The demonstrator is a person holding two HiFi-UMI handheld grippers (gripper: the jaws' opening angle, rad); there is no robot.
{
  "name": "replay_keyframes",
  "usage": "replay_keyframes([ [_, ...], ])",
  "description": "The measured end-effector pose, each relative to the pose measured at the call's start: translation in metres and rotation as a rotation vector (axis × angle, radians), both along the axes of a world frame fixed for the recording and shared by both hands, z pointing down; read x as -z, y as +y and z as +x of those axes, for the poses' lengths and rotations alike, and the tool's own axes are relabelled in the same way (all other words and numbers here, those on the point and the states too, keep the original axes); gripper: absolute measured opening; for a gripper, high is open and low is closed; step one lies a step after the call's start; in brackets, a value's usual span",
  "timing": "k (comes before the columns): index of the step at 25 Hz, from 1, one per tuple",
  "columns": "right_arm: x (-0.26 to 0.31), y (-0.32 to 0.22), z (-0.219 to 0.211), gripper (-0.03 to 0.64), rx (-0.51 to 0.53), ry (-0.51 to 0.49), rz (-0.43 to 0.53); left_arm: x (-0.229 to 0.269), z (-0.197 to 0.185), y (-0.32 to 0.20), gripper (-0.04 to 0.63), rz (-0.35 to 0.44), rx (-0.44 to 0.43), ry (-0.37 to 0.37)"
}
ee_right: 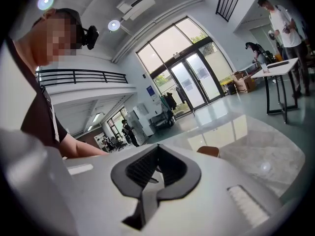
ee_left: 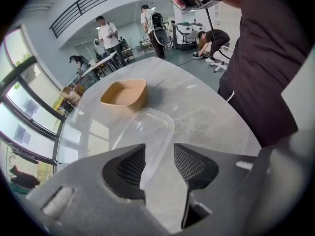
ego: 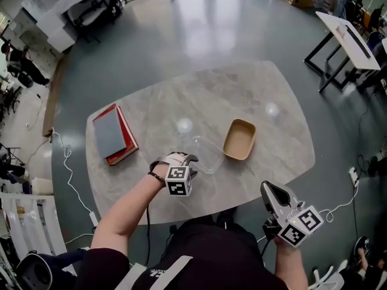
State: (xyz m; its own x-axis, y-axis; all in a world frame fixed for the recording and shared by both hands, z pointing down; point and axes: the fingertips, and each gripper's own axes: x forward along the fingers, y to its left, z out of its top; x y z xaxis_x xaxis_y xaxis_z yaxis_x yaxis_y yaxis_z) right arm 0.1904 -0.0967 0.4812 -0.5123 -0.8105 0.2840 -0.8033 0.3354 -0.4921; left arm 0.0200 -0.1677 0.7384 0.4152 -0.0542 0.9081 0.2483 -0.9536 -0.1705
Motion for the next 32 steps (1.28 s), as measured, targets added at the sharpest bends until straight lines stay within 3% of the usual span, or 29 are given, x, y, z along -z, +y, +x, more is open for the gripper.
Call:
replay_keyframes([
  [13, -0.008, 0.012, 0.005, 0.002, -0.086, 0.017, -0.034, -0.035, 0.001, 0.000, 0.186, -0.061, -0.108, -0.069],
  [24, -0.006, 0.016, 0.003, 0.002, -0.131, 0.032, -0.045, -0.046, -0.002, 0.004, 0.183, -0.135, -0.141, -0.093],
  [32, -0.003, 0.014, -0.003, 0.002, -0.138, 0.041, -0.042, -0.049, -0.003, 0.011, 0.109, -0.213, -0.138, -0.092],
])
